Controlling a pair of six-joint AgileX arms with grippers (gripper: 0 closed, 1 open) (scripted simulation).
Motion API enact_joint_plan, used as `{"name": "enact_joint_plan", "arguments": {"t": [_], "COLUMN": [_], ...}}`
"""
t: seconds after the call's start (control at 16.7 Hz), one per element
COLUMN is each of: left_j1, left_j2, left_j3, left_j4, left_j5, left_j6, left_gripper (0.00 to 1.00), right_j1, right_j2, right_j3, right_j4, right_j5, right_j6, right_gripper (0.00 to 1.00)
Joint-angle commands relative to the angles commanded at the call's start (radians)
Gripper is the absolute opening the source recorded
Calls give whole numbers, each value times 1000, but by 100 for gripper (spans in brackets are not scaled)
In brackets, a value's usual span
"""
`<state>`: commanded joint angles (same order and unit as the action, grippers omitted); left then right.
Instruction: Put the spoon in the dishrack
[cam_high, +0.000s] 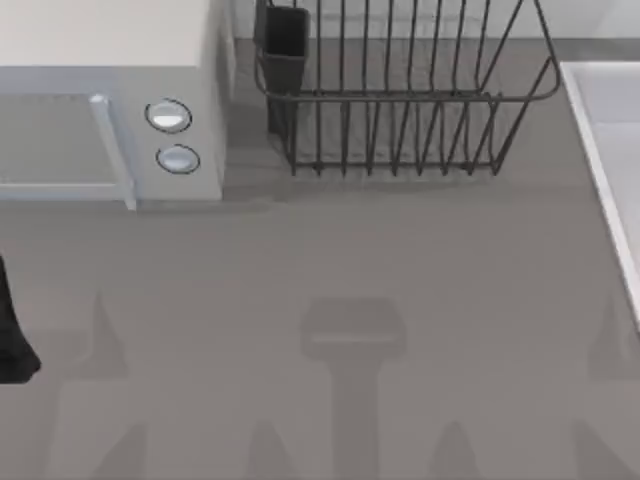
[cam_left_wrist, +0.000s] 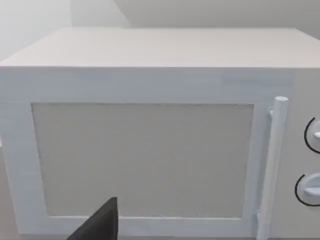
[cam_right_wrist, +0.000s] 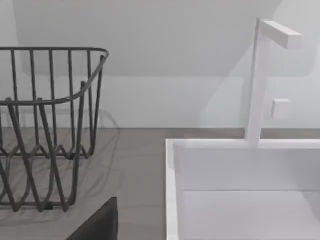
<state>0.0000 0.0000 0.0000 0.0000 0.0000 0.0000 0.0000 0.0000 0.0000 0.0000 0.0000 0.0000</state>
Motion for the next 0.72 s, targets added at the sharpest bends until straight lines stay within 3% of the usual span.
{"name": "enact_joint_plan", "arguments": {"t": [0.36, 0.72], "left_j1": [0, 0], "left_j2": [0, 0], "left_j3": [0, 0], "left_j4": [0, 0], "left_j5": [0, 0], "left_j6": [0, 0], "left_gripper": [100, 100], "right_j1": [-47, -216], "right_j2": [110, 575], "right_j3": [96, 388], "right_j4": [-101, -457], "right_j5": [-8, -12], "right_j6": [-36, -166], "right_gripper": [100, 100]}}
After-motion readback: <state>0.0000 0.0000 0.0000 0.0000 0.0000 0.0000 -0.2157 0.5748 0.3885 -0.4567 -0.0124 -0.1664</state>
